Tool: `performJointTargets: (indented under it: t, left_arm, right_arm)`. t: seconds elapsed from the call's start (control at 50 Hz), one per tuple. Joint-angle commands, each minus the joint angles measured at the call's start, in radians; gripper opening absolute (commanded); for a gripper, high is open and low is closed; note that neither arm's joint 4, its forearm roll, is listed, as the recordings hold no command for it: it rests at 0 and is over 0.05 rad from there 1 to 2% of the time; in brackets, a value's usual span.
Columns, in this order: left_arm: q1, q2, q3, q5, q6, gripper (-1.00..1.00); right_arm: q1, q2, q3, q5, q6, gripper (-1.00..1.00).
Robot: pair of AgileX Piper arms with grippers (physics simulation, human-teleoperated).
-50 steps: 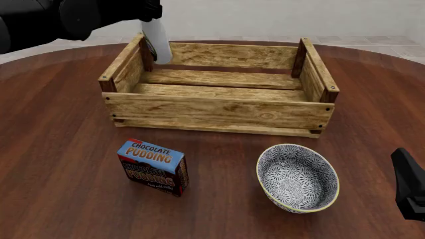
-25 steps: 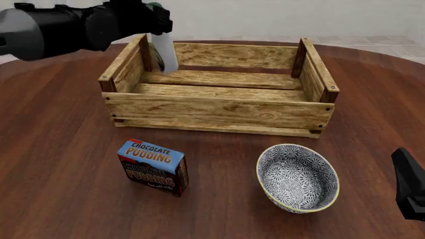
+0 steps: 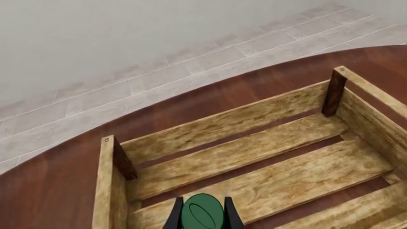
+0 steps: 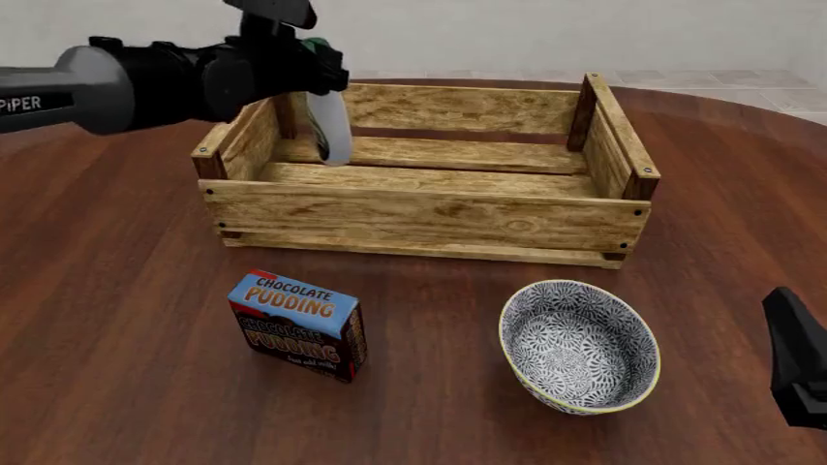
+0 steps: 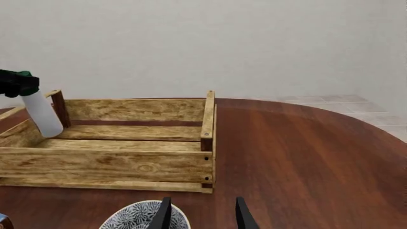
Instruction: Pick up the salad dressing and put it in the tray.
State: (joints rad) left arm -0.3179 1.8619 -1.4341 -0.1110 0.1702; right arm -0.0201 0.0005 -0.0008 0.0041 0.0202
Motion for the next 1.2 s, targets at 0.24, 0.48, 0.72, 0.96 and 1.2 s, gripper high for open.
performJointTargets:
  t: [0.24,0.48,0.72,0.96,1.2]
  left_arm:
    - [-0.007,0.088,-0.024,-0.026,-0.008,-1.00]
    - [0.007,0.137,-0.048,-0.022,-0.010,-1.00]
    - [0.016,0.174,-0.081,-0.011,-0.013,-1.00]
    - [0.022,0.205,-0.092,-0.008,-0.030,-1.00]
    - [0.029,0.228,-0.084,-0.022,-0.038,-1.00]
  right_arm:
    - [-0.001,0.000,0.000,0.002,0.002,1.00]
    - [0.002,0.000,0.000,0.004,0.003,1.00]
    - [0.002,0.000,0.000,0.004,0.006,1.00]
    - [0.004,0.000,0.000,0.003,0.002,1.00]
    - [0.000,0.000,0.000,0.002,0.002,1.00]
